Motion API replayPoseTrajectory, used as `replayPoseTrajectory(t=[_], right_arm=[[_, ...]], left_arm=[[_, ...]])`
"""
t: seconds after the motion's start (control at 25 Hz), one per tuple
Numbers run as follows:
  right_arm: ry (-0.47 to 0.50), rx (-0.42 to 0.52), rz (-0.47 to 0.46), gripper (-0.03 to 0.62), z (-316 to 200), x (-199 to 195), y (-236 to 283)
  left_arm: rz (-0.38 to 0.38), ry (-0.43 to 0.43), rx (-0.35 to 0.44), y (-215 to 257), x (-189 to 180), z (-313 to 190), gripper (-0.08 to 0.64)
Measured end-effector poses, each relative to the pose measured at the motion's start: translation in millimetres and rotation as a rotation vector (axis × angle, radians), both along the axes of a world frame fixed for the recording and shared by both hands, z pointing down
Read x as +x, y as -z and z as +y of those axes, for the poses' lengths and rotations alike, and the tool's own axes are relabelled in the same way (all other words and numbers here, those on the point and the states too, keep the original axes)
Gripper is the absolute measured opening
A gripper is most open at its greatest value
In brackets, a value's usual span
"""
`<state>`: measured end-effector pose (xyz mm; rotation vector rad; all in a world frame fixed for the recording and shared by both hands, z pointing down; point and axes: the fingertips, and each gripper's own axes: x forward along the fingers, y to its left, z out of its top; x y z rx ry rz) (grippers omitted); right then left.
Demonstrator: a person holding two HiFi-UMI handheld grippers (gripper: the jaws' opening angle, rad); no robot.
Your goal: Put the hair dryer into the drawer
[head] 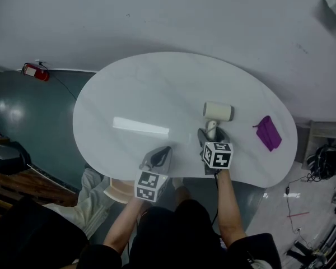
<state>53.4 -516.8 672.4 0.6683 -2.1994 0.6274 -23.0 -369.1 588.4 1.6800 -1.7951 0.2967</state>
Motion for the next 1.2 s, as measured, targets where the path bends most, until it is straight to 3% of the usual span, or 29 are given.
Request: replayPoseTrajectory(t=[0.6, 1.2], right_arm=[[-0.026, 0.057, 0.018, 0.275, 0, 2, -1], [0.090, 0.064, -0.047, 0.261, 9, -2, 22]], left_arm=[[-0.002, 0.037, -0.005, 2, -1, 14, 0.006], [-0.063, 0.152, 0.023, 25, -21, 40, 0.006]])
